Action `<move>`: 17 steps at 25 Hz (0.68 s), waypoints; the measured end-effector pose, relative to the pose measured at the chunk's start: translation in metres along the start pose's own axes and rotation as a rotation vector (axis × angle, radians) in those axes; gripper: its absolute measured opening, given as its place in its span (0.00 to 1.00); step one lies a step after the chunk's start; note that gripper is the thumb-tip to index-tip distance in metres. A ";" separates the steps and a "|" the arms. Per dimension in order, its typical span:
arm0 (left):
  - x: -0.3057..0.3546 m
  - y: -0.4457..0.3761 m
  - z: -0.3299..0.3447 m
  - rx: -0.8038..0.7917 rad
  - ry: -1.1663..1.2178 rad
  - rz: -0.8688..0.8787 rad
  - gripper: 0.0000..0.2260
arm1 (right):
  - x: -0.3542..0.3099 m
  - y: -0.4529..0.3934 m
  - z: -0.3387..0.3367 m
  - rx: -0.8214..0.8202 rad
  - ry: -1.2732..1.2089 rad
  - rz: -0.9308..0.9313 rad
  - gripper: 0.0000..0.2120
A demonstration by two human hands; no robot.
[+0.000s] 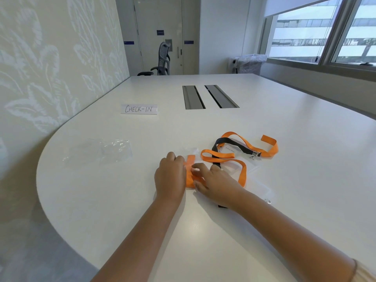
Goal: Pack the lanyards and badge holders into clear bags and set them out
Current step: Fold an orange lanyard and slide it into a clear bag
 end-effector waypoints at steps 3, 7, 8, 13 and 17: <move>-0.005 0.008 -0.002 0.013 0.054 -0.009 0.08 | 0.003 -0.003 -0.001 -0.015 -0.101 0.036 0.24; -0.019 0.009 0.003 -0.026 0.051 -0.074 0.09 | 0.006 -0.007 -0.008 0.038 -0.224 0.041 0.25; -0.020 0.009 0.003 -0.024 0.045 -0.078 0.08 | 0.006 -0.008 -0.009 0.039 -0.244 0.040 0.25; -0.011 0.008 0.002 -0.024 0.092 0.000 0.04 | 0.017 -0.012 -0.010 0.040 -0.278 0.015 0.16; -0.011 0.008 0.004 -0.018 0.333 -0.058 0.02 | 0.022 -0.012 -0.009 0.119 -0.353 0.022 0.13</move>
Point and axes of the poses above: each hand's wrist, its own y-axis away from the middle knuckle, its own z-axis out of the palm, x = y × z, the point moved 6 cm from there along -y, towards the middle knuckle, and after that the axes turned 9 degrees about -y, right-handed, at the moved point
